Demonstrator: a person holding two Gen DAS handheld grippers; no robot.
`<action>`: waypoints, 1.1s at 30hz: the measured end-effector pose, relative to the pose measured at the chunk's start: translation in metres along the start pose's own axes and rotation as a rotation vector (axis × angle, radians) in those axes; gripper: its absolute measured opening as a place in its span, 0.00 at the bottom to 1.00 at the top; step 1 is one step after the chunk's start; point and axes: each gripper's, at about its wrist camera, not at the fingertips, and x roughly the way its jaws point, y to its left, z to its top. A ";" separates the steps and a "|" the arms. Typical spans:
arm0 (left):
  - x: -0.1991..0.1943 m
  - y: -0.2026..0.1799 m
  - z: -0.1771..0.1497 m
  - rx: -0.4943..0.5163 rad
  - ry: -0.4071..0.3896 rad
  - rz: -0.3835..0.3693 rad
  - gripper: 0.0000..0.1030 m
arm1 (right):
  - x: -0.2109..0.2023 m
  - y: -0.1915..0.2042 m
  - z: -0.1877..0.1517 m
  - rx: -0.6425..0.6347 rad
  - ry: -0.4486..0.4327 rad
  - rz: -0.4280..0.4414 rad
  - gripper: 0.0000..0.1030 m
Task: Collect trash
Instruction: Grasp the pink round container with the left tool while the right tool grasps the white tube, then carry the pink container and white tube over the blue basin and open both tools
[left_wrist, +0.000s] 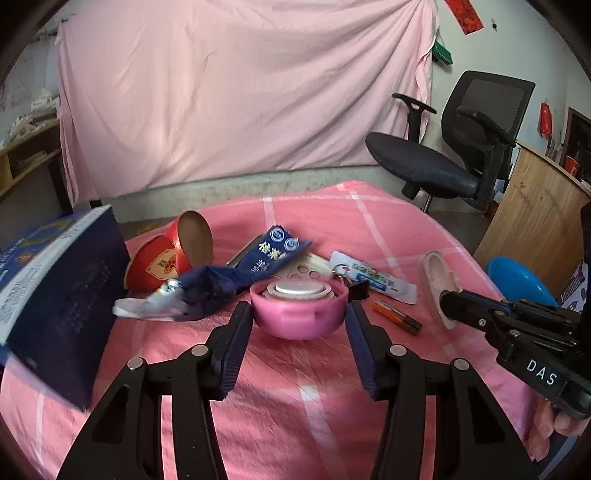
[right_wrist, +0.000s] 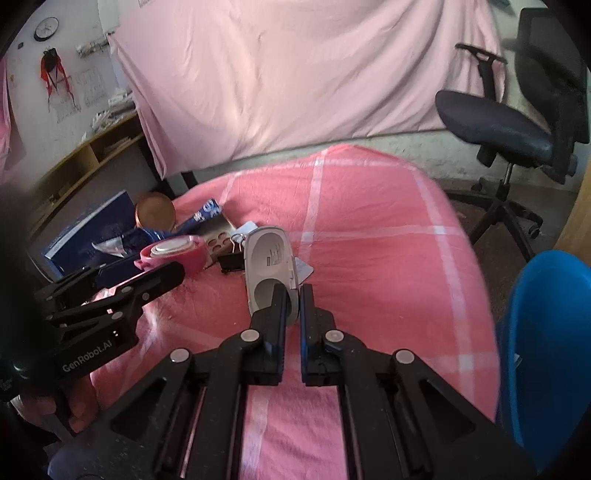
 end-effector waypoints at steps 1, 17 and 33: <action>-0.004 -0.002 -0.002 0.005 -0.014 0.005 0.44 | -0.006 0.000 -0.002 -0.001 -0.022 -0.006 0.19; -0.042 -0.037 -0.010 0.003 -0.095 0.026 0.02 | -0.080 -0.001 -0.013 0.000 -0.290 -0.076 0.19; -0.027 -0.010 -0.022 -0.049 0.009 -0.025 0.69 | -0.043 -0.009 -0.023 0.025 -0.080 -0.050 0.20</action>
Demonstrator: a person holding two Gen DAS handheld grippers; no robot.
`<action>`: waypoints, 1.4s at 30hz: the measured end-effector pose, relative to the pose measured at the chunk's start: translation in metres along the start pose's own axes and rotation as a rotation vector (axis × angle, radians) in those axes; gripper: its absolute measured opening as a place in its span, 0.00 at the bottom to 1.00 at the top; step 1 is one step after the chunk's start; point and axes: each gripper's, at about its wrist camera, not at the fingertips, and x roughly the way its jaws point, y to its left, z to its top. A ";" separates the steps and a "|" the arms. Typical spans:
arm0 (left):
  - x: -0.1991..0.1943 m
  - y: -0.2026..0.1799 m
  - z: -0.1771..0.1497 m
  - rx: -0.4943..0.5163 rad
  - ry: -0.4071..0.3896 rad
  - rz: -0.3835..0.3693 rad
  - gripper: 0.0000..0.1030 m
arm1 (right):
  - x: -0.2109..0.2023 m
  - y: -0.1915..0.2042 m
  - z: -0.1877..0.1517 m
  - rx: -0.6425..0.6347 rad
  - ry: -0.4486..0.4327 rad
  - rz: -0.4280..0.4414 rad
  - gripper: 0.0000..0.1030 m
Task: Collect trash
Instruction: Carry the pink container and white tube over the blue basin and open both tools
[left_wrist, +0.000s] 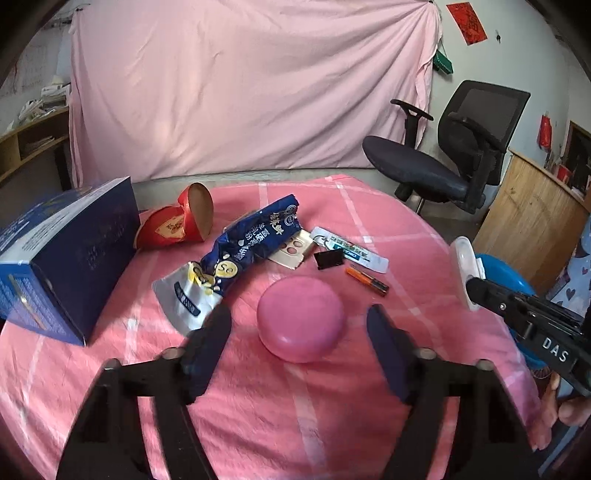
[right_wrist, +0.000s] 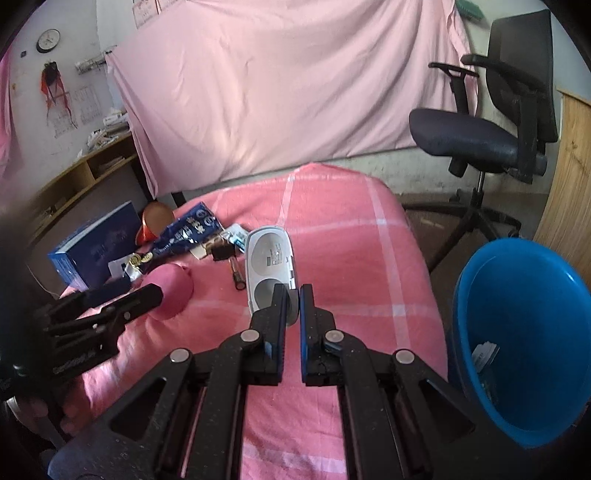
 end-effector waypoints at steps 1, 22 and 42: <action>0.005 0.000 0.001 0.006 0.020 -0.005 0.69 | 0.002 0.000 0.000 0.002 0.008 0.002 0.20; -0.011 -0.018 0.016 0.022 -0.089 0.030 0.51 | -0.023 0.000 0.003 0.004 -0.104 -0.003 0.20; -0.066 -0.179 0.051 0.279 -0.403 -0.260 0.51 | -0.154 -0.074 0.003 0.126 -0.599 -0.351 0.20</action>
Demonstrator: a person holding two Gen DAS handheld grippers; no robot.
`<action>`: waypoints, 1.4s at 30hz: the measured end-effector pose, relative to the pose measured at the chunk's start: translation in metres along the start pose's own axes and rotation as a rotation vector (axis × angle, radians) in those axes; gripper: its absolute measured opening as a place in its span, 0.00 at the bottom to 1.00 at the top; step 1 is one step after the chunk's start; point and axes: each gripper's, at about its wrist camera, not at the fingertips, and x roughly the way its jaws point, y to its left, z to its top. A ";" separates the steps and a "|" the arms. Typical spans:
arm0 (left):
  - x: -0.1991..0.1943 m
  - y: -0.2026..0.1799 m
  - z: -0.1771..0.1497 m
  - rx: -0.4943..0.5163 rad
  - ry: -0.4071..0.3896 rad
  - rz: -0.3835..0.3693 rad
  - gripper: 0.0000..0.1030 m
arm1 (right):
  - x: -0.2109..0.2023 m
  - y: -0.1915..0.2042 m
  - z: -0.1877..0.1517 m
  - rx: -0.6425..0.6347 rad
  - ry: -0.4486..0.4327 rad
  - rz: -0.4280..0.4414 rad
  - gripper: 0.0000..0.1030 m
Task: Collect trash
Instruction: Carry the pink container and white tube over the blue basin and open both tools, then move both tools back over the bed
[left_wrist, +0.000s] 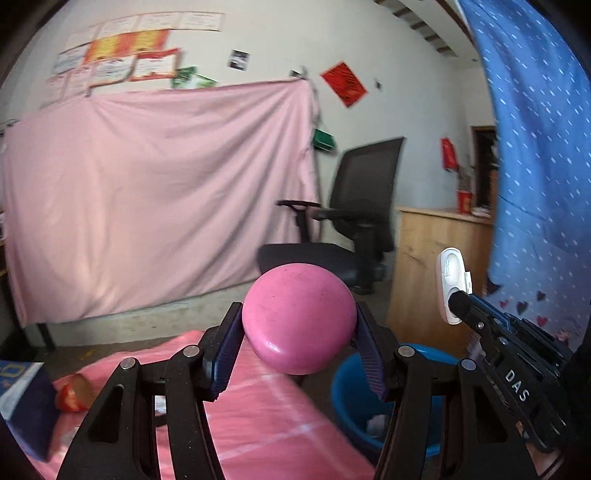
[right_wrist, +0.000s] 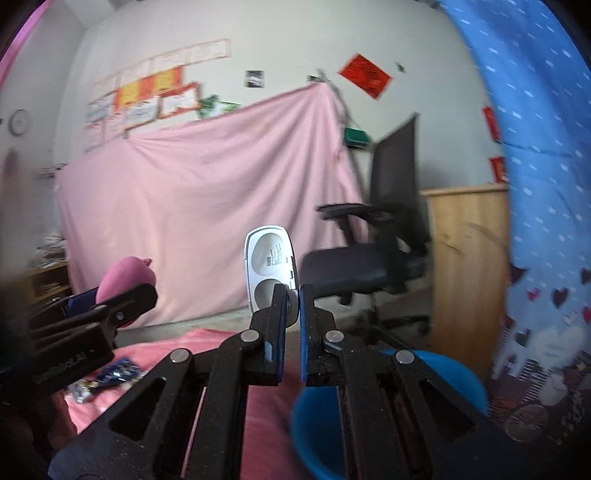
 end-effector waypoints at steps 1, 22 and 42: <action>0.008 -0.006 -0.001 0.006 0.012 -0.014 0.51 | 0.001 -0.010 -0.002 0.009 0.017 -0.027 0.20; 0.123 -0.063 -0.041 -0.052 0.369 -0.152 0.51 | 0.043 -0.102 -0.043 0.139 0.408 -0.220 0.20; 0.114 -0.044 -0.046 -0.055 0.388 -0.108 0.66 | 0.056 -0.117 -0.050 0.211 0.439 -0.194 0.23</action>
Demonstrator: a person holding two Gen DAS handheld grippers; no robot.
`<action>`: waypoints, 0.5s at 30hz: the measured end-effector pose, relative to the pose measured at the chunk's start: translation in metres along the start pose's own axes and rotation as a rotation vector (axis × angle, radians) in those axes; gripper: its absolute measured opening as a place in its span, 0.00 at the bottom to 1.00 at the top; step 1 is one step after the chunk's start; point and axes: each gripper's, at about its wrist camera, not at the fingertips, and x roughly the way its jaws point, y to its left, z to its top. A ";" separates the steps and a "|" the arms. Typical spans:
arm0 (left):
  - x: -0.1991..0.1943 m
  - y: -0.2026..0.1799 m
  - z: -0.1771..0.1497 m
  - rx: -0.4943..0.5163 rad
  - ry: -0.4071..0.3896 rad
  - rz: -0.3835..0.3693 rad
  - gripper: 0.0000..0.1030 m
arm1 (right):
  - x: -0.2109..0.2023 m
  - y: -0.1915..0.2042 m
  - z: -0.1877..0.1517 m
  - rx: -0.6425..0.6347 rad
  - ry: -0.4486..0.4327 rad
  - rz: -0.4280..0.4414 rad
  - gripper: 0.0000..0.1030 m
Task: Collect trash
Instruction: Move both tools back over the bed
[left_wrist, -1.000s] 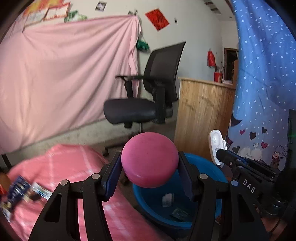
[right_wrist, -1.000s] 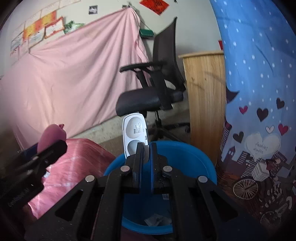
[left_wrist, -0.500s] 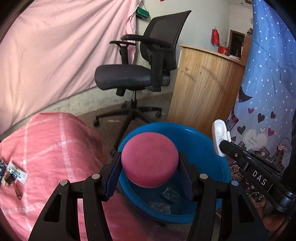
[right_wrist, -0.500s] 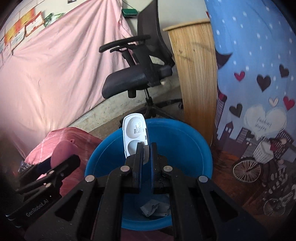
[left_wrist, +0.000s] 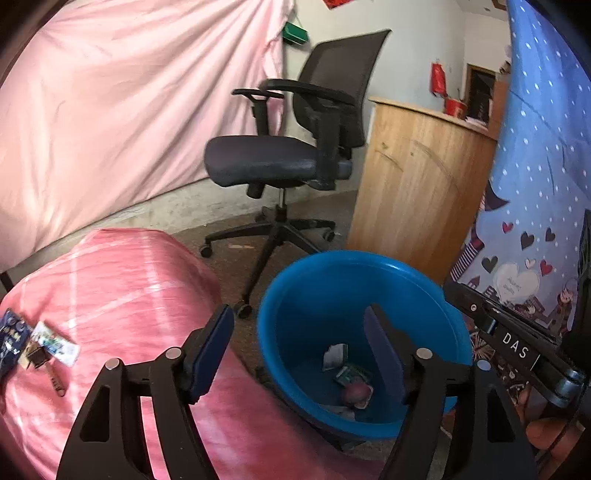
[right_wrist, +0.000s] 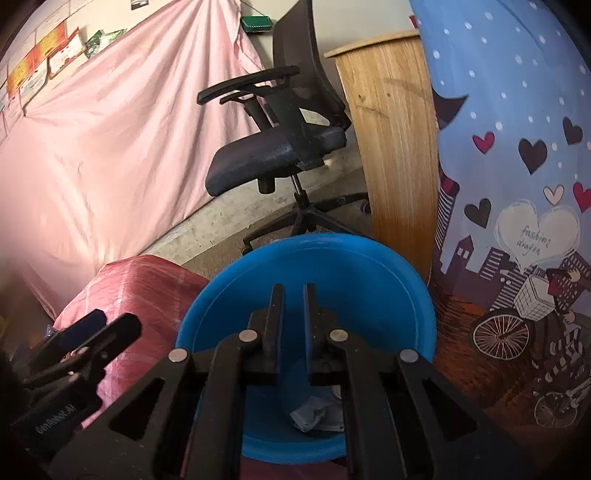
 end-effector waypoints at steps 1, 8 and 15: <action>-0.004 0.005 0.000 -0.015 -0.009 0.005 0.67 | -0.001 0.004 0.000 -0.013 -0.009 -0.001 0.24; -0.049 0.047 -0.007 -0.133 -0.114 0.139 0.86 | -0.012 0.049 -0.004 -0.178 -0.087 -0.016 0.60; -0.098 0.092 -0.026 -0.231 -0.237 0.289 0.99 | -0.021 0.104 -0.022 -0.320 -0.136 0.016 0.87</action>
